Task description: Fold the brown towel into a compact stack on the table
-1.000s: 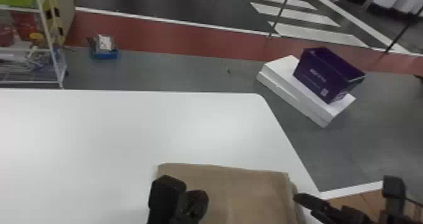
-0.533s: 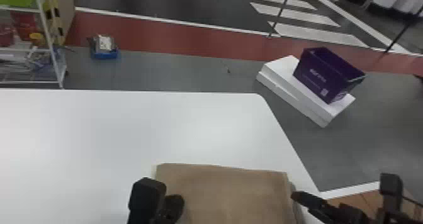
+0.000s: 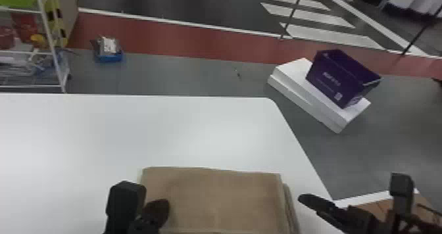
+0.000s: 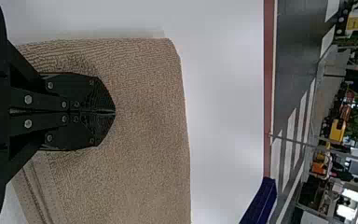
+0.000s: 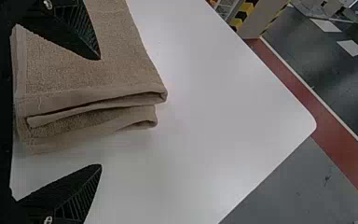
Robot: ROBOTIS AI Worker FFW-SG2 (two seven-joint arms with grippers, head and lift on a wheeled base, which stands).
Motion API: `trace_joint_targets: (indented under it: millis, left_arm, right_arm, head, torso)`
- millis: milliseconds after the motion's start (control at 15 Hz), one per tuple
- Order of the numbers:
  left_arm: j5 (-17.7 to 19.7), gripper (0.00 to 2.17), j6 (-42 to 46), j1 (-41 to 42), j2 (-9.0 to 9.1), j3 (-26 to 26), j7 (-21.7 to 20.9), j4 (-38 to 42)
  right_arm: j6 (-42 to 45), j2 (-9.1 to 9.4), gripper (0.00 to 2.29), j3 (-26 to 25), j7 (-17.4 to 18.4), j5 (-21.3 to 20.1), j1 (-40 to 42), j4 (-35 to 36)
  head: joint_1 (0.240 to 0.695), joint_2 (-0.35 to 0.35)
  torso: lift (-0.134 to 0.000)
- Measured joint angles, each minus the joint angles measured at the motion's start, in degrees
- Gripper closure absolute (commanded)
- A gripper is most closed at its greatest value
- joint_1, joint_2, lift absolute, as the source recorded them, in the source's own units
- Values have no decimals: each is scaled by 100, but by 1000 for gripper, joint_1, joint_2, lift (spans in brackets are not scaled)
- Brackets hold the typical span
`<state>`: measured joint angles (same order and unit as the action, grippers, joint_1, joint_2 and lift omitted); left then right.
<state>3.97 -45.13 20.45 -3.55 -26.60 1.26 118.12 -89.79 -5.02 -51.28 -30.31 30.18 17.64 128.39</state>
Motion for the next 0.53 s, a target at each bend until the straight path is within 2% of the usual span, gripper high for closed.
trace_joint_targets:
  millis: [533]
  left_arm:
    - [73, 1882, -201, 486, -5, 1134, -517, 535]
  right_arm:
    - [0, 82, 56, 528, 281, -36, -188, 266]
  head:
    - [695, -350]
  torso:
    - [-124]
